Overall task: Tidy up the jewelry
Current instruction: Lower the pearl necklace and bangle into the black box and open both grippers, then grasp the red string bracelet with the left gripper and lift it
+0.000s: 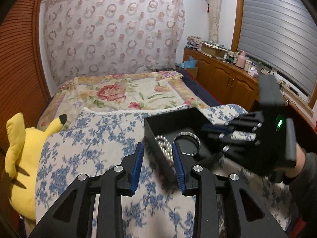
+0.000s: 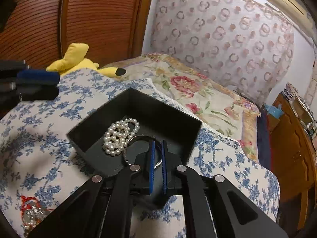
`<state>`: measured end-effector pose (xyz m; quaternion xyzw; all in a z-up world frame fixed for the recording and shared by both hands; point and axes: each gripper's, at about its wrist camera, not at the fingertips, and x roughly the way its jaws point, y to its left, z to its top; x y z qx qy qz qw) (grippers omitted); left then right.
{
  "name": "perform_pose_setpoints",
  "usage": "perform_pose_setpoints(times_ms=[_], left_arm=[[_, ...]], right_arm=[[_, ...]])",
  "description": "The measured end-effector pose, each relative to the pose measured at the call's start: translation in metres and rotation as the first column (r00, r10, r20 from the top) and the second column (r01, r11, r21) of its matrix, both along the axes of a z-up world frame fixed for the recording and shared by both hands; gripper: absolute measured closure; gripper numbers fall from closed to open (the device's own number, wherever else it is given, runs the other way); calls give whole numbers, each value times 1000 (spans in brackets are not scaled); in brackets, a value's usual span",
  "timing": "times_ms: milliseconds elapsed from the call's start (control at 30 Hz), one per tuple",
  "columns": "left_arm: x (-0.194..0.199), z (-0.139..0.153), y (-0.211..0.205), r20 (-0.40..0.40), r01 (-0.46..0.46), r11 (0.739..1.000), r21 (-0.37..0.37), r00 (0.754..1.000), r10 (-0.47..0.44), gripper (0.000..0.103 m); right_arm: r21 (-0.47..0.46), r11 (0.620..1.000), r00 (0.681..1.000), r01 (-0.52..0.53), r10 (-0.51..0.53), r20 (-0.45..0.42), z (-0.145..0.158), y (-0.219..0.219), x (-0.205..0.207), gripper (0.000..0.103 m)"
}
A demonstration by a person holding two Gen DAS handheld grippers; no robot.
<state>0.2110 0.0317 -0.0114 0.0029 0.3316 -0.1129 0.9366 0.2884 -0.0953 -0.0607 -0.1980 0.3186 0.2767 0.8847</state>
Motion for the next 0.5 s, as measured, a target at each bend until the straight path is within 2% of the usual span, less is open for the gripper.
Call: perform_pose_setpoints(times_ms=[267,500], left_arm=[[-55,-21,3,-16,-9,1000,-1,1000,9,58],[-93,-36,2,-39,-4,1000,-7,999,4,57]], right_arm=[[123,992,1000,19,-18,-14,17,-34,-67,95],[158,987,999,28,-23,-32,17,-48,-117,95]])
